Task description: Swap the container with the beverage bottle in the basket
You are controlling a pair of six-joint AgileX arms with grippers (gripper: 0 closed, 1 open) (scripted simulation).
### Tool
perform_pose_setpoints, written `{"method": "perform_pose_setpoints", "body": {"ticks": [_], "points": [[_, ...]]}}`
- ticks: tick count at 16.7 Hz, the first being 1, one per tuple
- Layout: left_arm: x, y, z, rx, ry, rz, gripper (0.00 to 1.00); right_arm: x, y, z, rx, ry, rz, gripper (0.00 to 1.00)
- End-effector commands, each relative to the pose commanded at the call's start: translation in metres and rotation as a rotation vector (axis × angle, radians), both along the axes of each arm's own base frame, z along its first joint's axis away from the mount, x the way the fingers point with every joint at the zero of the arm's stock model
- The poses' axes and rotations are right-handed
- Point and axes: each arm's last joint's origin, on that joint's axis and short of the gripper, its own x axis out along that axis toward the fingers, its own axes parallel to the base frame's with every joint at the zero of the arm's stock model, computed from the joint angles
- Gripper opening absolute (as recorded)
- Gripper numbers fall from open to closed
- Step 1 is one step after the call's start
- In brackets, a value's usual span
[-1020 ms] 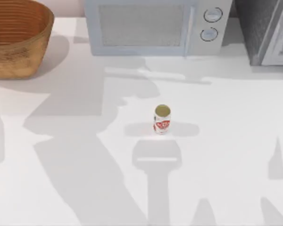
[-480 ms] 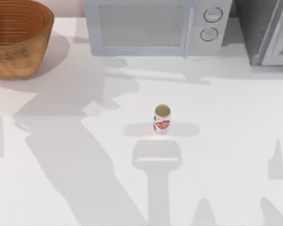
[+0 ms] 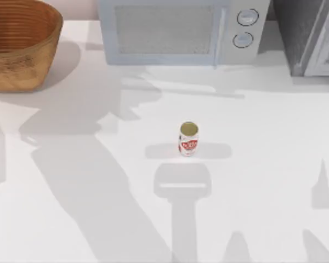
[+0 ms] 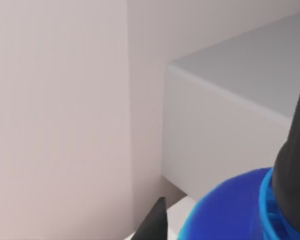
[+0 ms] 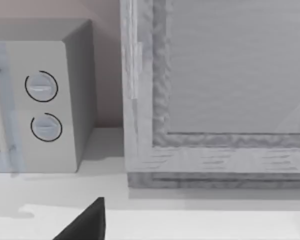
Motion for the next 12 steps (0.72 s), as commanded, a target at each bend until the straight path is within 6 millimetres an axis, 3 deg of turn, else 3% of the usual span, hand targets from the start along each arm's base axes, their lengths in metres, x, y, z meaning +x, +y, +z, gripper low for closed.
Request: {"method": "perform_pose_setpoints", "body": {"ticks": [12], "points": [[0.024, -0.028, -0.025, 0.0, -0.006, -0.004, 0.0, 0.0, 0.0, 0.0, 0.0, 0.0, 0.0, 1.0]]}}
